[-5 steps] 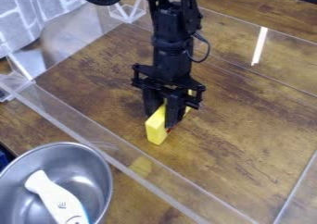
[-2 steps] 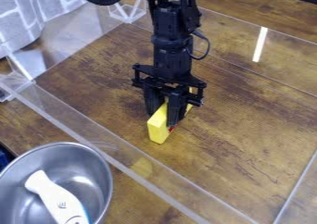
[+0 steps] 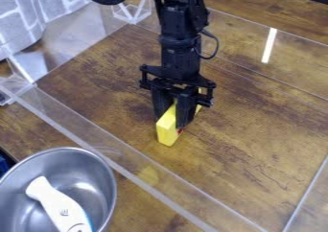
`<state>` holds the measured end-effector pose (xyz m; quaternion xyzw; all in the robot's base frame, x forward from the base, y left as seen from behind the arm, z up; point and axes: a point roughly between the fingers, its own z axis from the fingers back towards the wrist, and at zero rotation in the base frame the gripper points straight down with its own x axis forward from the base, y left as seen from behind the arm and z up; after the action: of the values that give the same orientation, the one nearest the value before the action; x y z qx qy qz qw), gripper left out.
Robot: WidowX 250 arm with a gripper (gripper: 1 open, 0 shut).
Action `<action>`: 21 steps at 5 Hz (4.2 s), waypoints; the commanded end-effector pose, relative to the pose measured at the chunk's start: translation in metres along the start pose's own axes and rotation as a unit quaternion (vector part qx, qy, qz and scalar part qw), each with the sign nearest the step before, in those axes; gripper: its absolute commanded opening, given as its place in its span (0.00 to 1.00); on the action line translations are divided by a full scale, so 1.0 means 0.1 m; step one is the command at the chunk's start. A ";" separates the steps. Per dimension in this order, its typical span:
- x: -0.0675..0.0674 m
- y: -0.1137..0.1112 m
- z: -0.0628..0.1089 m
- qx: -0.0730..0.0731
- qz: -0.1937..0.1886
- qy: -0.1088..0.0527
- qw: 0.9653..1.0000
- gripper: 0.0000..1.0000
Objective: Move the yellow butter to the left side of the table
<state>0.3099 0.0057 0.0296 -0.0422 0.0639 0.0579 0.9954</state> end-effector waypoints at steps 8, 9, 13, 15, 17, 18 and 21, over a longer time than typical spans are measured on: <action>0.07 0.16 0.06 -0.008 0.022 -0.030 0.999 0.00; 0.05 0.15 0.18 -0.007 0.017 -0.037 0.999 0.00; 0.00 0.22 1.00 -0.006 0.015 -0.099 0.995 0.00; -0.08 0.65 1.26 0.000 0.065 -0.118 0.991 0.00; -0.18 0.87 1.10 0.020 0.089 -0.101 0.991 0.00; -0.18 0.98 0.94 0.032 0.097 -0.085 0.991 0.00; -0.11 1.21 0.33 0.039 0.103 -0.033 0.993 0.00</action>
<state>0.2820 0.1192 0.0362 -0.0030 0.0693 0.1527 0.9858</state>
